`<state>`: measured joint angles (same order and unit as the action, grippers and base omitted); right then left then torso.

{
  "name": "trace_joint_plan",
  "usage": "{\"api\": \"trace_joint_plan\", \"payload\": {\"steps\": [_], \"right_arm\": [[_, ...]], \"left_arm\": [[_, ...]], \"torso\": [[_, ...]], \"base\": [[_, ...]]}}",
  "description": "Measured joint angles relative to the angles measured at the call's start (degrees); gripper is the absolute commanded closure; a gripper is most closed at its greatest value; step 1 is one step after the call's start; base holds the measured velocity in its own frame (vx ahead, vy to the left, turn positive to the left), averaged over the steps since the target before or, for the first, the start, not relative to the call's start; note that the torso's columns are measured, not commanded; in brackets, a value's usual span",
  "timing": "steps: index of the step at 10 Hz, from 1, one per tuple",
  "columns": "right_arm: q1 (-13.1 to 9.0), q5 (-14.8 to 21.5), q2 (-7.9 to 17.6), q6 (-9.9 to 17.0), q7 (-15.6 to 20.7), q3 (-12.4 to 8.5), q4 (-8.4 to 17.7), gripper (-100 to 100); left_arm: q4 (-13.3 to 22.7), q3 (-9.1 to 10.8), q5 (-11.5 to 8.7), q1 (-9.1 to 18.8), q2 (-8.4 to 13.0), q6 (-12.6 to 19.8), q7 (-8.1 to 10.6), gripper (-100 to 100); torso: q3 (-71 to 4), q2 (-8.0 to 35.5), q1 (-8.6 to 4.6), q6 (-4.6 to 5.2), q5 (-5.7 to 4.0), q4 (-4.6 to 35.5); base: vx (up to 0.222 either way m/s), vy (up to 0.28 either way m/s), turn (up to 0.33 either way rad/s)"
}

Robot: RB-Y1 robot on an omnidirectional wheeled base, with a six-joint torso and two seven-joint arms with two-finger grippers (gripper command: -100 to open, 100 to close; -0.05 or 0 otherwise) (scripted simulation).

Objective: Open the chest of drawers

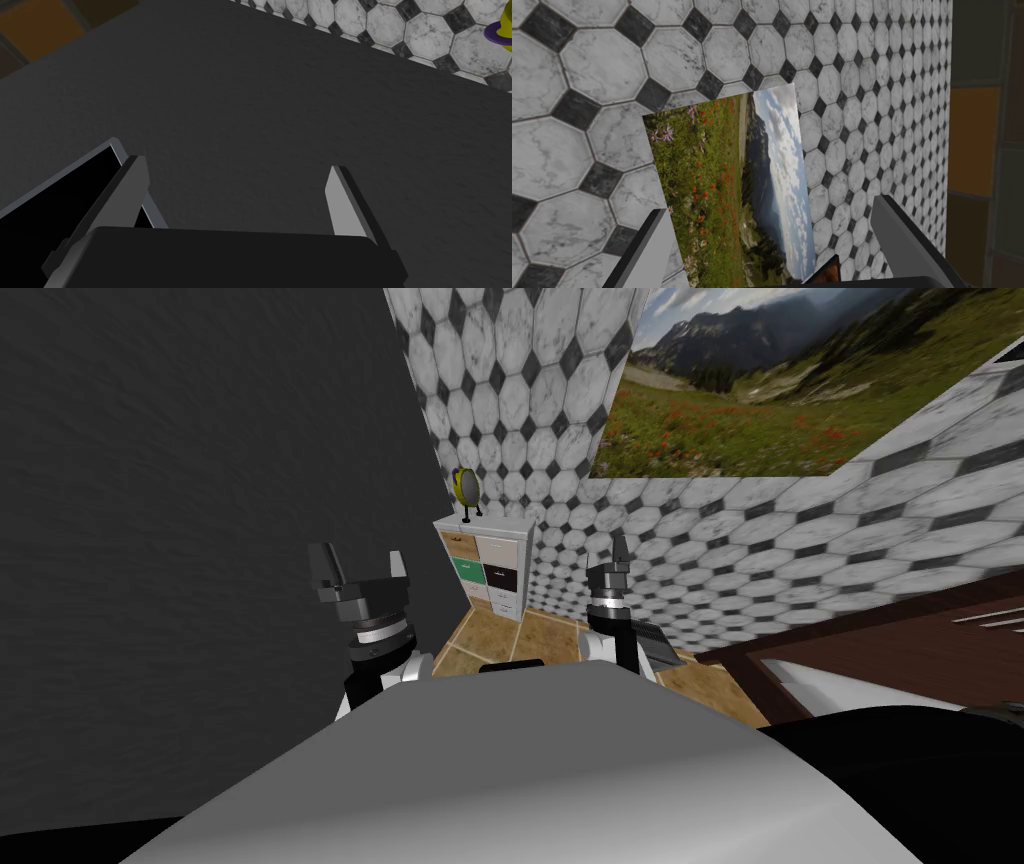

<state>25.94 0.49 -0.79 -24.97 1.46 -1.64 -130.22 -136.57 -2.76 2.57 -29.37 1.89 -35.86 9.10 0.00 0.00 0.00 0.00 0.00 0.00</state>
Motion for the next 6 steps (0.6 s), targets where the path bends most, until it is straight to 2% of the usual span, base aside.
{"api": "trace_joint_plan", "payload": {"steps": [2, 6], "right_arm": [[0.0, 0.0, 0.0, 0.0, 0.0, 0.0, 0.0, 0], [0.0, 0.0, 0.0, 0.0, 0.0, 0.0, 0.0, 0]], "left_arm": [[0.0, 0.00, 0.0, 0.0, 0.0, 0.0, 0.00, 0], [0.0, 0.00, 0.0, 0.0, 0.0, 0.0, 0.00, 0]], "torso": [[-12.0, 6.0, 0.00, 0.00, 0.00, 6.0], [-45.4, 22.7, 0.00, 0.00, 0.00, 22.7]], "base": [[0.000, 0.000, 0.000], [0.000, 0.000, 0.000]]}}
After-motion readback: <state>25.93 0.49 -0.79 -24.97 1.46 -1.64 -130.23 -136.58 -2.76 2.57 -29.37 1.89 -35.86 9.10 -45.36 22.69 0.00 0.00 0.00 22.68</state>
